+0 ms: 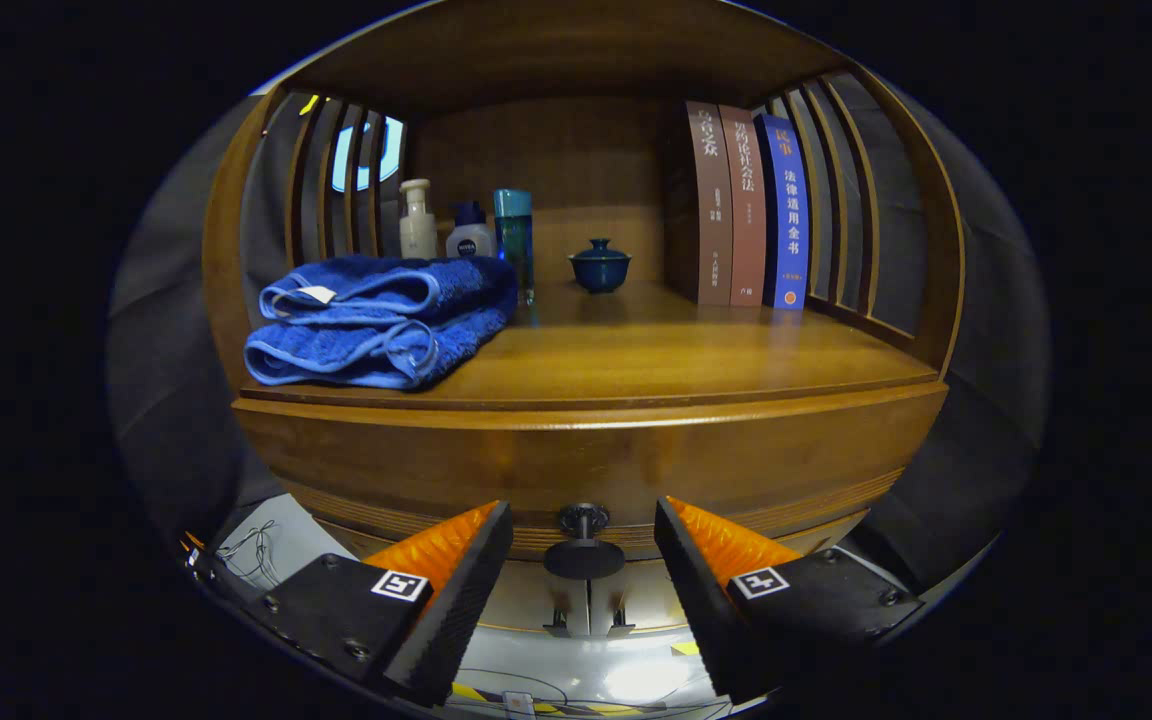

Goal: Pull open the drawer, take out the items inside it, and place them on the countertop above the cabinet.

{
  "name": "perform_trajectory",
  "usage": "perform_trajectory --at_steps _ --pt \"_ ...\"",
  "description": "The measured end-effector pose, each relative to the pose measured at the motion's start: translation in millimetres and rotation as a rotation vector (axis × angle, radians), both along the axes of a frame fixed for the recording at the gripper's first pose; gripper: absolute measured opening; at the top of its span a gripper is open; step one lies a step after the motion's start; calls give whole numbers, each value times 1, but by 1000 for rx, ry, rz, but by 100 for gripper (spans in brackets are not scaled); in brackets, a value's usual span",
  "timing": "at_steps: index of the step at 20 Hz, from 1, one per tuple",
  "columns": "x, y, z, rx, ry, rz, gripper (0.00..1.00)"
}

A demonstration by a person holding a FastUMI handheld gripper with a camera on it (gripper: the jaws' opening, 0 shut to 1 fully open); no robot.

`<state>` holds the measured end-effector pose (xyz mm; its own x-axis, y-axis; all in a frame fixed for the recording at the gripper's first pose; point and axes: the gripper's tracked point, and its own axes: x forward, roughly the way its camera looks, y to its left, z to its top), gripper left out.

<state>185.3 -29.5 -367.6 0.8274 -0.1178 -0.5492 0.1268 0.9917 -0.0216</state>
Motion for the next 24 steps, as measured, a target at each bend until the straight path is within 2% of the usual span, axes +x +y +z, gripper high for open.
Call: perform_trajectory --at_steps 5,6,8,17,24 --pt "1 2 -6 -9 21 -1 43" --pt "0 1 -5 -9 20 -1 43" --pt "0 2 -5 -19 33 8 33" --pt "-14 4 1 -39 37 10 33" --pt "-65 7 12 -34 71 -2 33"
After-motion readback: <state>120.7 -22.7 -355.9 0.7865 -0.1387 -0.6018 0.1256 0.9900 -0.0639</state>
